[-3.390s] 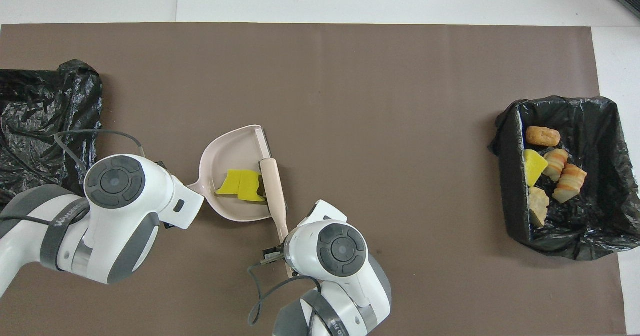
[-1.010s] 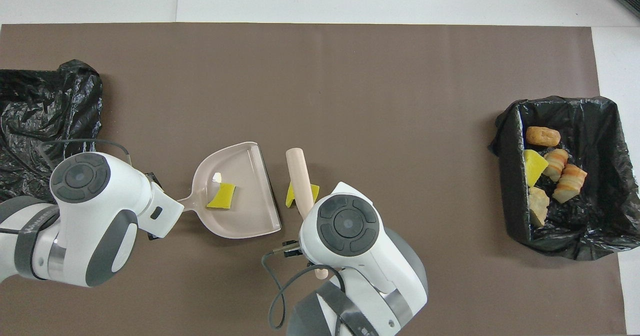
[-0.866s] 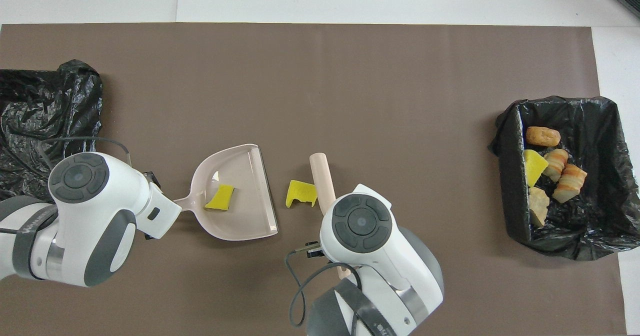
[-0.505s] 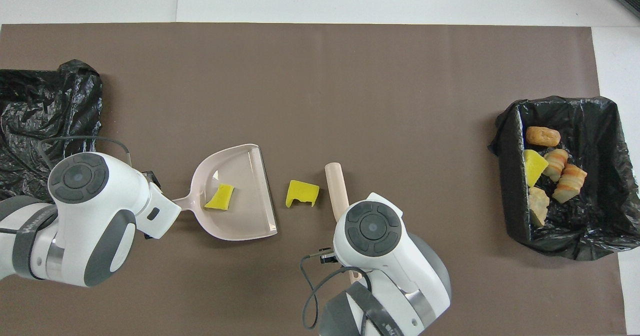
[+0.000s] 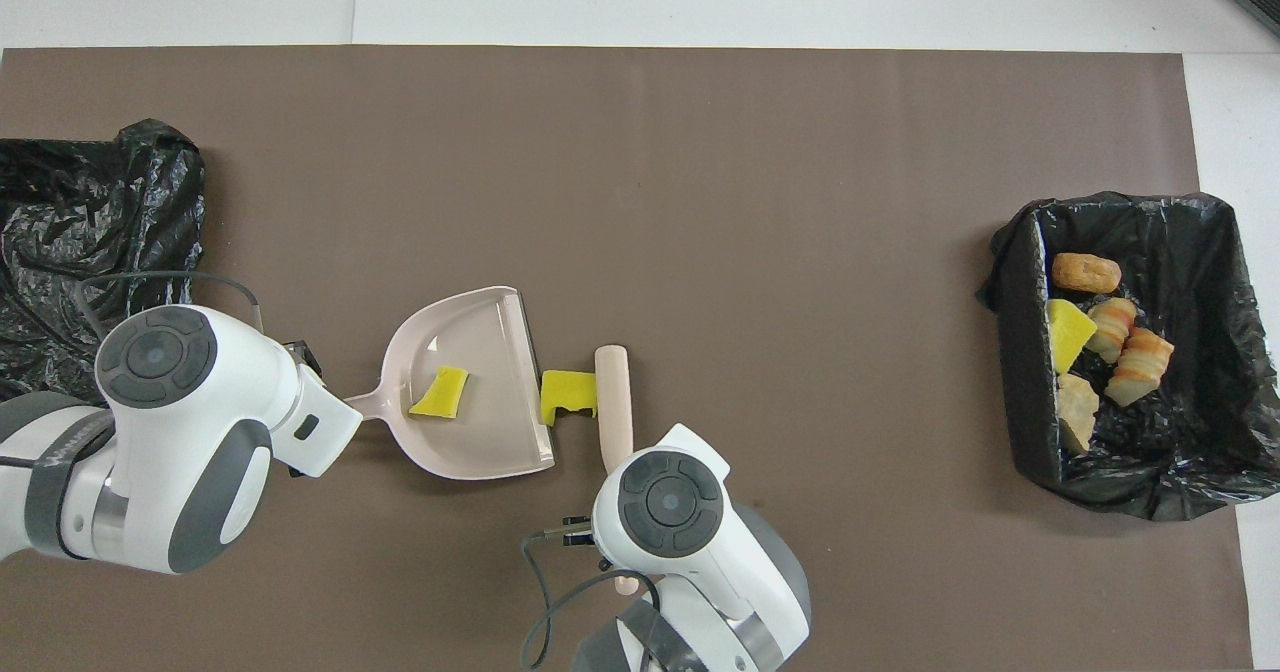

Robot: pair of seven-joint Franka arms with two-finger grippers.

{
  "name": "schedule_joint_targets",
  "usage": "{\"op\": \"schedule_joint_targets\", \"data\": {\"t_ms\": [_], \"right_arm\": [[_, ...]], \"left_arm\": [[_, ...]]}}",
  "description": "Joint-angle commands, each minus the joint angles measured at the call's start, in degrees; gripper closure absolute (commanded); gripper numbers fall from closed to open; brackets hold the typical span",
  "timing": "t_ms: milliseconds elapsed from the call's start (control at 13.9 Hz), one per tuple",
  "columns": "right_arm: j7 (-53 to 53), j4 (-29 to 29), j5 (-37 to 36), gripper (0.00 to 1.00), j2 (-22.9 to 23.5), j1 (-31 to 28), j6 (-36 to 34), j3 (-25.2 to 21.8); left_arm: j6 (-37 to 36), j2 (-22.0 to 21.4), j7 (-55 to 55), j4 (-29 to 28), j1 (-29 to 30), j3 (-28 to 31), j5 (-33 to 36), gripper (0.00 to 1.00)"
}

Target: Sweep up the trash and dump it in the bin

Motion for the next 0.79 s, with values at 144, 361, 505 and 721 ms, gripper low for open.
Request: {"op": "schedule_joint_targets", "data": {"t_ms": [144, 361, 505, 721], "right_arm": [[-2.2, 1.6, 5.8, 1.0, 0.3, -0.7, -0.2, 0.3], [-2.1, 5.0, 16.0, 1.0, 0.8, -1.3, 0.8, 0.3], [-1.7, 6.7, 21.4, 1.0, 1.0, -0.5, 1.1, 0.3], [0.4, 9.1, 25.6, 1.0, 1.6, -0.7, 1.1, 0.2]], "left_arm": [[1.4, -1.5, -0.4, -1.3, 1.2, 0.2, 0.4, 1.0], [1.3, -1.4, -0.5, -1.2, 1.7, 0.2, 0.0, 1.0], [1.2, -1.4, -0.5, -1.2, 1.7, 0.2, 0.0, 1.0], [0.9, -1.4, -0.5, -1.2, 1.7, 0.2, 0.0, 1.0]]}}
